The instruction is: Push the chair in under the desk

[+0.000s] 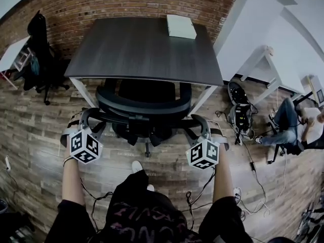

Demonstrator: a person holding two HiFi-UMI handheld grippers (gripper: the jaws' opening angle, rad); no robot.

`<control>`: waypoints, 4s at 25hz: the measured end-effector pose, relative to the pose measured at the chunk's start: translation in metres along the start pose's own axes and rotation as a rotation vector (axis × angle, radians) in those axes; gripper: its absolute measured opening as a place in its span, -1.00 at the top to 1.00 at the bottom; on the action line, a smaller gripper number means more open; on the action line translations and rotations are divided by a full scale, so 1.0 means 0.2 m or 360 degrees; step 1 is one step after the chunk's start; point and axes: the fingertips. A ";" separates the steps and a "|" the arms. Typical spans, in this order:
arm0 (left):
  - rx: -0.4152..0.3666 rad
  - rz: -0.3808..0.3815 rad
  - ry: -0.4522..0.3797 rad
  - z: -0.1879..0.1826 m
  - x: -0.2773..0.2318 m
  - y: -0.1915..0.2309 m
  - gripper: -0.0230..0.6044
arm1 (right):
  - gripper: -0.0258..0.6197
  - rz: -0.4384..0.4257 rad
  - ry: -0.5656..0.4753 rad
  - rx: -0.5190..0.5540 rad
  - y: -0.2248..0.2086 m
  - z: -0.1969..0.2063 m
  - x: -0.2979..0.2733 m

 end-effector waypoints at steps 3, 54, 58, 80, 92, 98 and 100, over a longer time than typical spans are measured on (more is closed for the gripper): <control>0.0004 0.0001 0.0013 0.01 -0.09 0.09 0.20 | 0.17 0.0001 -0.0009 0.0005 -0.08 -0.02 -0.11; 0.0138 -0.0051 0.0257 0.13 -0.99 1.02 0.16 | 0.17 -0.0039 -0.0117 0.0079 -0.83 -0.23 -1.21; 0.0138 -0.0051 0.0222 0.13 -0.98 1.02 0.15 | 0.17 -0.0044 -0.0078 0.0065 -0.83 -0.23 -1.21; 0.0411 -0.0172 -0.0123 0.11 -0.78 1.09 0.17 | 0.39 0.0337 -0.0127 -0.0291 -0.94 -0.24 -0.96; 0.0906 -0.0423 -0.0523 -0.02 -0.61 1.31 0.78 | 0.82 0.0529 -0.0341 -0.0893 -1.05 -0.37 -0.86; 0.1122 -0.0520 -0.0683 -0.07 -0.53 1.40 0.88 | 0.83 0.0554 -0.0402 -0.1076 -1.08 -0.39 -0.82; 0.1158 -0.0532 -0.0712 -0.07 -0.52 1.42 0.88 | 0.83 0.0558 -0.0413 -0.1106 -1.08 -0.38 -0.81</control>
Point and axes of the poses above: the fingertips, and each gripper's own axes: x backward along the fingers, y to its left, z out of its underside
